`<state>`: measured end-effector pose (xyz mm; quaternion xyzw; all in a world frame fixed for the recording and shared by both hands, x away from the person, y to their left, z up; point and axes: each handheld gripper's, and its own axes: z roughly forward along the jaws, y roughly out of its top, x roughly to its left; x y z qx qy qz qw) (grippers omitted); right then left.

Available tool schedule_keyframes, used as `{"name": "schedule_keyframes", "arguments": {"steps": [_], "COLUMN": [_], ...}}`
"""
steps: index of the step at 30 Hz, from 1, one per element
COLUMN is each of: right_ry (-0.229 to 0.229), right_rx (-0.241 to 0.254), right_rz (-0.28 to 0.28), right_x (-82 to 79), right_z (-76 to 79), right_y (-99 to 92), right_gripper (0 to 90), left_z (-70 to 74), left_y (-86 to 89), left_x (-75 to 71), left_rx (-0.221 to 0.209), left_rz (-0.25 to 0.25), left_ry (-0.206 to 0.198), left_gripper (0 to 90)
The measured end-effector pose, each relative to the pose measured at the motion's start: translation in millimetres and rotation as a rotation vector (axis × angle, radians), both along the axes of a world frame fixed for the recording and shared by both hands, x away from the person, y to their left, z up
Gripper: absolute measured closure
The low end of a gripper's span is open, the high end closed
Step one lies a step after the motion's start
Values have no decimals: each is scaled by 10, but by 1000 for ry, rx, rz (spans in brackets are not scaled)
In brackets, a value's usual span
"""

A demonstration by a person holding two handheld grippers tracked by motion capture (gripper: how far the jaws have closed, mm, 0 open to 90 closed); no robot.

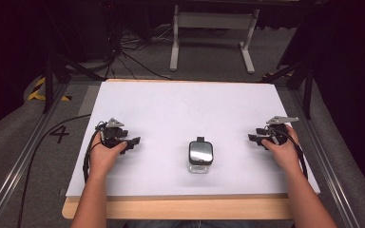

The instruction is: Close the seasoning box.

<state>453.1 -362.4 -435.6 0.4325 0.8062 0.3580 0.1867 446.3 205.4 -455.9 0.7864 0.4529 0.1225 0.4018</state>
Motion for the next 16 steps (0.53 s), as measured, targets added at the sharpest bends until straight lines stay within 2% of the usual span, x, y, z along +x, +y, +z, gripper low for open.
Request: {"name": "schedule_keyframes", "arguments": {"steps": [4,6,9,16], "right_ry": [3,7,8,-5], "right_rx": [-1,-2,0,-5], "right_rz": [3,3,4,6], "right_x": [0,-2,-2,-2], "right_z": [-12,-14,-14,-14], "right_y": [16,27,35,40], "right_gripper": [470,469,469,463], "left_z": [5,17,23,54], "left_y": [-9,-7,-17,-20], "left_x": [-6,-7,-9,-15], "left_rx": [-4,7,-3,-5], "left_rz": [-2,-5,-3,-7], "left_ry": [-2,1,-5,-13], "left_gripper": [339,340,341,341]}}
